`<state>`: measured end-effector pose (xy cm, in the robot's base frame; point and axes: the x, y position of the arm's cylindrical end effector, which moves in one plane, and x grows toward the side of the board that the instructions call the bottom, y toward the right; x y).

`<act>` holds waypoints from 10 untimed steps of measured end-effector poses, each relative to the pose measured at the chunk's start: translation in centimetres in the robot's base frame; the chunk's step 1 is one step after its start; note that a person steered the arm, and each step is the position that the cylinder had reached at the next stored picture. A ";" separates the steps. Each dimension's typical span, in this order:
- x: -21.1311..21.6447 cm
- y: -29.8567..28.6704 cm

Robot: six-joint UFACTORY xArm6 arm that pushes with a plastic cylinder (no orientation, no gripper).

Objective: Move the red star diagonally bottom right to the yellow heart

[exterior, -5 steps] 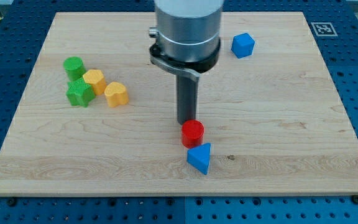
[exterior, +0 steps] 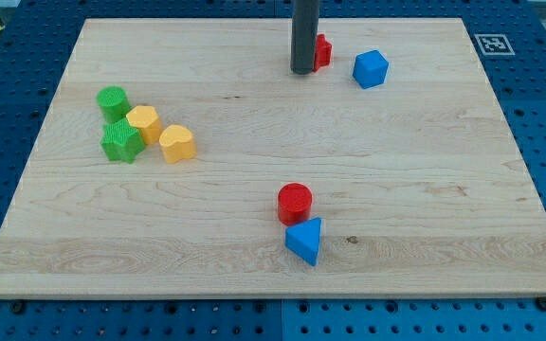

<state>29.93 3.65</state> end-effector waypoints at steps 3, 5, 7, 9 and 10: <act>-6.1 -3.2; -5.2 2.3; -0.7 2.3; 4.4 2.7; 6.9 2.7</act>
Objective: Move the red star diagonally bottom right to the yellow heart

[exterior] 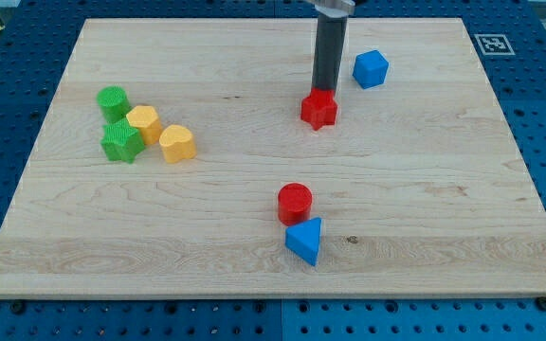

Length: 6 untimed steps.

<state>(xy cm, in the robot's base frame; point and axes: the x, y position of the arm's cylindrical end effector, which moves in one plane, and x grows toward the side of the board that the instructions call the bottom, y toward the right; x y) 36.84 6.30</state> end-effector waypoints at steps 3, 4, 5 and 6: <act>10.0 -0.2; 12.8 -0.9; 13.9 -1.7; 9.5 -1.7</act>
